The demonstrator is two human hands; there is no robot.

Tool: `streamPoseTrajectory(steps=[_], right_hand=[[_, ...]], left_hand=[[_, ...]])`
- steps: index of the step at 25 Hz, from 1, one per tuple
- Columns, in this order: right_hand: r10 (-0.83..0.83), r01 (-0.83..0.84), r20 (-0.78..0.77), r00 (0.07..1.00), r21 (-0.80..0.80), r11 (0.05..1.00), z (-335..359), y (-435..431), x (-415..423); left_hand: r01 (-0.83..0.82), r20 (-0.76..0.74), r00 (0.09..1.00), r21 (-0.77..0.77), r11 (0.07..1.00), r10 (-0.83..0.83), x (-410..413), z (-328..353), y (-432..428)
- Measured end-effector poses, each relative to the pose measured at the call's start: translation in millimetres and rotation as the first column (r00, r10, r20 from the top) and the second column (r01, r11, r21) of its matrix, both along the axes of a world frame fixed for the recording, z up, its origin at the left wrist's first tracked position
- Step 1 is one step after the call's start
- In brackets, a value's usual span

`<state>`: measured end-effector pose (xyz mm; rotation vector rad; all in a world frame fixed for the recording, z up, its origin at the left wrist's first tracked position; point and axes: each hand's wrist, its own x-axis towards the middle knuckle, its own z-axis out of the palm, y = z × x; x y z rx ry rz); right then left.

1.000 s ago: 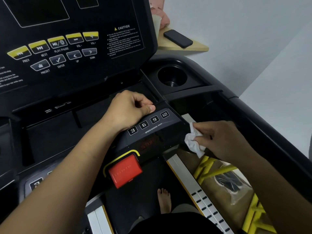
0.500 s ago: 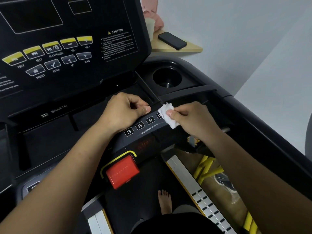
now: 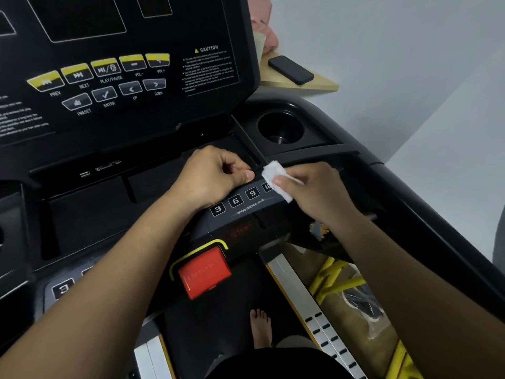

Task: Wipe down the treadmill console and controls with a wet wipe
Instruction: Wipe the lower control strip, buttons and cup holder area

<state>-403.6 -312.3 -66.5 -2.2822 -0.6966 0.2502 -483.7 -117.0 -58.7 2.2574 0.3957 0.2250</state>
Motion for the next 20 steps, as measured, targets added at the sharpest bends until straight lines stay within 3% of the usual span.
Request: streamPoseTrajectory(steps=[2, 5, 8, 12, 16, 20], right_hand=[[0.059, -0.06, -0.054, 0.997, -0.025, 0.998, 0.0, 0.2, -0.8], [0.134, -0.152, -0.101, 0.986, -0.192, 0.97, -3.7, -25.7, 4.5], [0.087, -0.104, -0.093, 0.992, -0.201, 0.974, -2.3, -39.7, 8.4], [-0.022, 0.023, 0.2, 0.98, -0.002, 1.0, -7.9, -13.2, -0.4], [0.123, -0.129, 0.426, 0.896, -0.014, 0.992, -21.3, -17.5, -15.8], [0.326, -0.346, 0.503, 0.8, -0.057, 0.936, -34.8, -48.5, -42.5]], left_hand=[[0.007, 0.019, 1.0, 0.012, 1.0, -0.007, -1.2, -0.4, -0.1], [0.014, 0.033, 0.999, 0.019, 1.0, -0.015, -2.2, -1.0, 0.3], [0.008, 0.017, 1.0, 0.01, 1.0, -0.008, -1.8, -0.8, 0.9], [0.003, 0.017, 1.0, -0.006, 1.0, -0.003, -1.7, -0.6, 0.3], [0.011, 0.019, 1.0, -0.003, 1.0, -0.011, -2.1, -1.2, 1.1], [0.012, 0.025, 1.0, -0.01, 1.0, -0.012, 0.4, -3.6, 2.7]])
